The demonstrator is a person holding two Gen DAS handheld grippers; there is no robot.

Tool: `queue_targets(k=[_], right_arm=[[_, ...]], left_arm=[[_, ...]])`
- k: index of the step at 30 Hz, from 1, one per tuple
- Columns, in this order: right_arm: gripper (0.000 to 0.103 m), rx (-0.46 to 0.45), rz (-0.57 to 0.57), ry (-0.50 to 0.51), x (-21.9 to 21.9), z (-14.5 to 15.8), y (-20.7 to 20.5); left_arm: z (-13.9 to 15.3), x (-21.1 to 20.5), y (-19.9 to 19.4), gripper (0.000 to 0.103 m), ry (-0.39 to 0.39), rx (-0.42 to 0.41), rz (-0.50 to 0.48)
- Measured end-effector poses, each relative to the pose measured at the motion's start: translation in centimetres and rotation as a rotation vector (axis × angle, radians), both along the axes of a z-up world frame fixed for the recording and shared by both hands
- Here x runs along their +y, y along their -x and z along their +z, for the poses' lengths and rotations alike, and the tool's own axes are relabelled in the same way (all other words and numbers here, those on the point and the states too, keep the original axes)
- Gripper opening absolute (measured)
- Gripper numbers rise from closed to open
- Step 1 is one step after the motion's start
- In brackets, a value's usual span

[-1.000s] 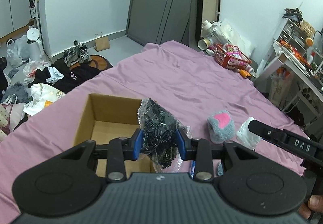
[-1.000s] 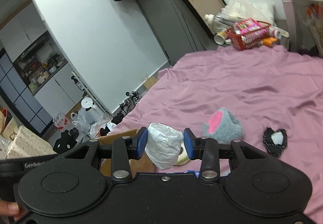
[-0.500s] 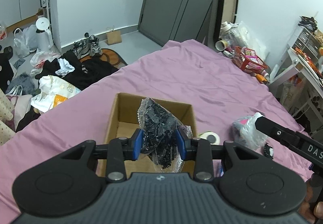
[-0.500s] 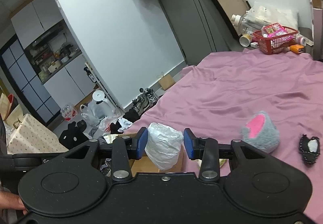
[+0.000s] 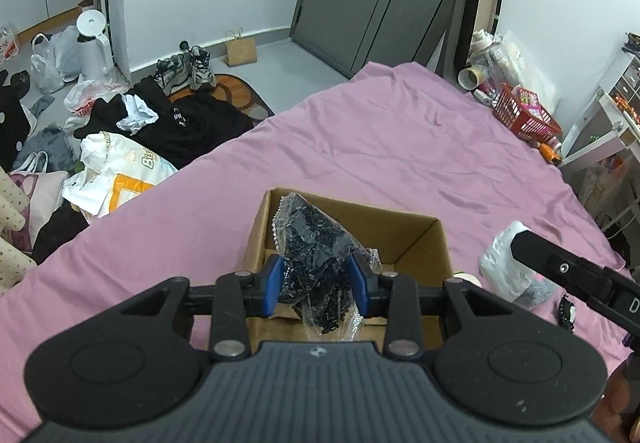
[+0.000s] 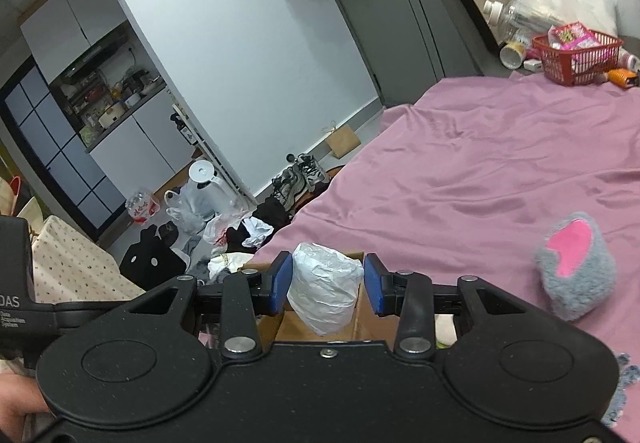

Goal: Organize soft objects
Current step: 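Carry the black bag in the left tool while the right tool carries the white bag to the box, then open the left tool over the box while the right tool releases the white bag inside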

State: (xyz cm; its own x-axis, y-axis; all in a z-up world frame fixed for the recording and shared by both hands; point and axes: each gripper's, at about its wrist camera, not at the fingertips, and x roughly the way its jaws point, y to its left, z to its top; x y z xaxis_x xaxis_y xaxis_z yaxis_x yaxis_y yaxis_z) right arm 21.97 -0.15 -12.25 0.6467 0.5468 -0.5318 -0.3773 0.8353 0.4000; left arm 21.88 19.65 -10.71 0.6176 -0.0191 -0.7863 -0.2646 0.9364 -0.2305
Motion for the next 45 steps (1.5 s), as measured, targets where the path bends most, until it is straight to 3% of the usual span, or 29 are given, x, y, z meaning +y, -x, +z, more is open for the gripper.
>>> queue_targets(k=[6, 14, 18, 22, 28, 31, 35, 40, 45], right_arm=[[0.038, 0.035, 0.002, -0.005, 0.8, -0.9, -1.1], [0.039, 0.075, 0.011, -0.013, 1.5, -1.7, -2.1], [0.041, 0.073, 0.043, -0.039, 1.8, -1.4, -1.9], [0.067, 0.055, 0.040, -0.057, 1.7, -1.0, -1.7], [0.085, 0.061, -0.018, -0.045, 0.5, 0.2, -1.2], [0.096, 0.067, -0.048, -0.030, -0.4, 1.1, -0.8], [0.103, 0.074, -0.067, 0.027, -1.0, 2.0, -0.1], [0.103, 0.088, -0.067, 0.089, -1.9, 3.0, 1.0], [0.103, 0.097, -0.045, 0.165, -3.1, 4.1, 2.1]], left_arm=[[-1.2, 0.4, -1.3, 0.036, 0.023, 0.026, -0.002], [-1.2, 0.8, -2.5, 0.044, 0.024, 0.056, -0.004], [-0.8, 0.7, -2.5, 0.054, 0.005, 0.056, -0.003], [-0.6, 0.9, -2.2, 0.065, 0.006, 0.071, 0.024], [1.3, -0.6, -1.4, 0.078, -0.085, 0.031, 0.064], [2.2, -1.1, -0.8, 0.079, -0.081, 0.015, 0.081], [3.5, -1.8, 0.2, 0.079, -0.100, -0.012, 0.091], [5.0, -2.8, 1.5, 0.079, -0.121, -0.044, 0.099], [6.3, -4.0, 2.2, 0.079, -0.072, -0.062, 0.064]])
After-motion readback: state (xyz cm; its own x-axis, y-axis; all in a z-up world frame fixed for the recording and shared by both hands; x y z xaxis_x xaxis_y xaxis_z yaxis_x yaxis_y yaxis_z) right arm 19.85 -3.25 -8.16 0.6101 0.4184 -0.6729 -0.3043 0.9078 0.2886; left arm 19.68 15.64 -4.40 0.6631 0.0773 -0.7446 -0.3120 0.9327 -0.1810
